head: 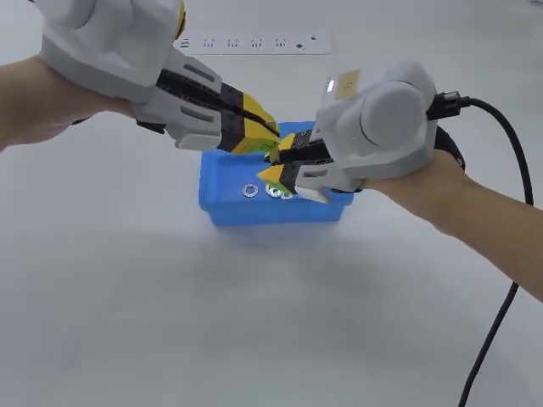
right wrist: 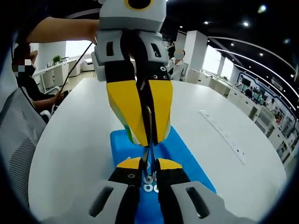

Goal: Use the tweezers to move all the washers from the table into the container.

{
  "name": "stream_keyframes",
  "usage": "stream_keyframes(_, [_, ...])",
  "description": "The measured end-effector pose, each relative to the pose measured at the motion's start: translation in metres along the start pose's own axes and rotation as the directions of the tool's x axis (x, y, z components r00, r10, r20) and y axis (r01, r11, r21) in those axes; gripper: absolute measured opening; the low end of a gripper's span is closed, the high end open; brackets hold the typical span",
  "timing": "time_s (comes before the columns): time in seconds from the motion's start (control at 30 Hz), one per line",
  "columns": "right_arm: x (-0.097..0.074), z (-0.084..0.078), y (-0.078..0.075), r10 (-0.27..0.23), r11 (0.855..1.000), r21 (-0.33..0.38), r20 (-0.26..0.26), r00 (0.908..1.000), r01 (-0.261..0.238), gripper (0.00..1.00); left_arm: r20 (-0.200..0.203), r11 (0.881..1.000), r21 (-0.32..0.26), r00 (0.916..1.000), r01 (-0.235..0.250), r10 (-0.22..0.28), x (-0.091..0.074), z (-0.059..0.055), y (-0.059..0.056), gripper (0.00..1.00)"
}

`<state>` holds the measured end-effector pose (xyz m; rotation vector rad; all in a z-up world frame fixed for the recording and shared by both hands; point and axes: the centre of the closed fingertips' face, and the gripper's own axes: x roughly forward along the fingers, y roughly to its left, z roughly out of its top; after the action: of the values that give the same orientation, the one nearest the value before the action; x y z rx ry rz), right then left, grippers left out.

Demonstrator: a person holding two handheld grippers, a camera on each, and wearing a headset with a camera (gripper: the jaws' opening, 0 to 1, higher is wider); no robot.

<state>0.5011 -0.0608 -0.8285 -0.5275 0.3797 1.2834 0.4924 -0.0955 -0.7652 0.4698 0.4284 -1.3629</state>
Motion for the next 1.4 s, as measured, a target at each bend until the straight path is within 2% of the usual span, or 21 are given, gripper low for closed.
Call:
stream_keyframes(0.13, [-0.008, 0.005, 0.001, -0.006, 1.000, 0.007, 0.014, 0.9999, 0.006, 0.12, 0.002, 1.000, 0.007, 1.0000, -0.010, 0.010, -0.007, 0.004, -0.002, 0.06])
stream_keyframes(0.2, [-0.014, 0.007, 0.003, -0.008, 1.000, 0.016, 0.023, 0.9997, 0.008, 0.12, 0.001, 1.000, 0.014, 0.9999, -0.012, 0.012, -0.010, 0.010, -0.006, 0.06])
stream_keyframes(0.4, [-0.032, 0.015, 0.009, -0.017, 0.999, 0.029, 0.045, 0.9989, 0.016, 0.13, 0.003, 0.999, 0.032, 0.9997, -0.023, 0.023, -0.018, 0.014, -0.014, 0.06])
stream_keyframes(0.43, [-0.035, 0.017, 0.011, -0.020, 0.999, 0.027, 0.046, 0.9987, 0.018, 0.13, 0.004, 0.999, 0.035, 0.9997, -0.024, 0.024, -0.020, 0.017, -0.021, 0.06])
stream_keyframes(0.53, [-0.044, 0.022, 0.016, -0.026, 1.000, 0.014, 0.052, 0.9983, 0.025, 0.12, 0.013, 0.999, 0.041, 0.9996, -0.027, 0.026, -0.025, 0.023, -0.028, 0.06])
stream_keyframes(0.6, [-0.049, 0.025, 0.021, -0.025, 1.000, 0.008, 0.051, 0.9984, 0.025, 0.12, 0.018, 0.999, 0.046, 0.9995, -0.028, 0.027, -0.028, 0.029, -0.036, 0.06])
stream_keyframes(0.7, [-0.055, 0.028, 0.030, -0.019, 1.000, -0.003, 0.047, 0.9987, 0.019, 0.11, 0.017, 0.998, 0.048, 0.9995, -0.028, 0.027, -0.032, 0.028, -0.043, 0.06])
stream_keyframes(0.9, [-0.063, 0.028, 0.052, 0.015, 1.000, -0.023, 0.035, 0.9993, -0.015, 0.10, 0.004, 0.998, 0.063, 0.9999, -0.015, 0.015, -0.036, 0.025, -0.067, 0.06])
stream_keyframes(1.03, [-0.066, 0.025, 0.066, 0.041, 0.999, -0.036, 0.015, 0.9990, -0.041, 0.10, -0.013, 0.998, 0.058, 0.9999, -0.005, 0.006, -0.037, 0.016, -0.078, 0.06])
stream_keyframes(1.17, [-0.067, 0.017, 0.079, 0.066, 0.997, -0.048, -0.020, 0.9976, -0.067, 0.10, -0.030, 0.999, 0.033, 0.9996, 0.002, -0.001, -0.033, -0.001, -0.090, 0.06])
stream_keyframes(1.3, [-0.063, 0.002, 0.088, 0.094, 0.994, -0.053, -0.072, 0.9930, -0.098, 0.10, -0.053, 1.000, -0.004, 0.9986, 0.002, -0.003, -0.021, -0.022, -0.099, 0.06])
stream_keyframes(1.4, [-0.055, -0.013, 0.093, 0.114, 0.989, -0.077, -0.136, 0.9841, -0.125, 0.09, -0.103, 1.000, -0.027, 0.9947, -0.003, 0.000, -0.007, -0.046, -0.102, 0.06])
